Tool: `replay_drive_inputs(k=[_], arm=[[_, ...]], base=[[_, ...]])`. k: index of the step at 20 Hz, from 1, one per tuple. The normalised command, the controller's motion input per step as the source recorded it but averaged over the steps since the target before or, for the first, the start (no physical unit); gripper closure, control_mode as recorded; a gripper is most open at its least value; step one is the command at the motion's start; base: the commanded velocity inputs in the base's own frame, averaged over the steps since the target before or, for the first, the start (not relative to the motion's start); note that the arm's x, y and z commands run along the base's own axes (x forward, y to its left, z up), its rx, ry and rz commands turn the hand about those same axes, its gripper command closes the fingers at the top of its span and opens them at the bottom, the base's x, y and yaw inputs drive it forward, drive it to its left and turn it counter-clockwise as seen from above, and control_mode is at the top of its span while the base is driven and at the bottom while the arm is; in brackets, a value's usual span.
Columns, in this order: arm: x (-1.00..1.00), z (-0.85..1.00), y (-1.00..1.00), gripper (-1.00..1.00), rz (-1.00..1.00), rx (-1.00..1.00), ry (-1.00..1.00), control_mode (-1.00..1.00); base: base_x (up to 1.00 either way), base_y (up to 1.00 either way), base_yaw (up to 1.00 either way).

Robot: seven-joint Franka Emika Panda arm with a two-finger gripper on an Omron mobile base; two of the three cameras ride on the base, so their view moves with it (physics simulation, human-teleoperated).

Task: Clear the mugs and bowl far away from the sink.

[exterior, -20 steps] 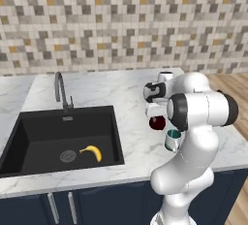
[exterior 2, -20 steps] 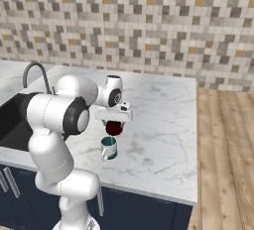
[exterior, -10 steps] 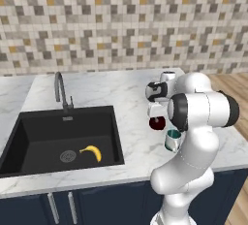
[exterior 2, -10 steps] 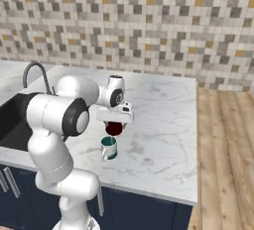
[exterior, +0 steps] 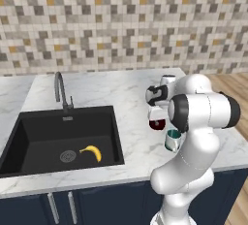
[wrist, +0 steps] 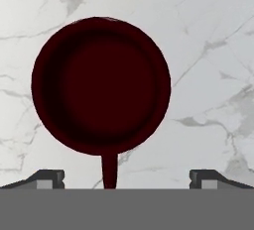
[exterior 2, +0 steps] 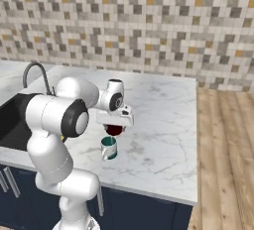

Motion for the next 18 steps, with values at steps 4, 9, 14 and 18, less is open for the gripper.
replay_drive_inputs(k=[4,9,14,18], arm=[[0.00,-0.08,0.00,-1.00,0.00,0.00,0.00,-1.00],[0.00,-0.07,0.00,-1.00,0.00,0.00,0.00,-1.00],[0.00,-0.14,0.00,-1.00,0.00,0.00,0.00,-1.00],[0.02,-0.16,0.00,-1.00,0.00,0.00,0.00,-1.00]], base=[[0.00,0.00,0.00],[0.00,0.00,0.00],[0.00,0.00,0.00],[0.00,0.00,0.00]])
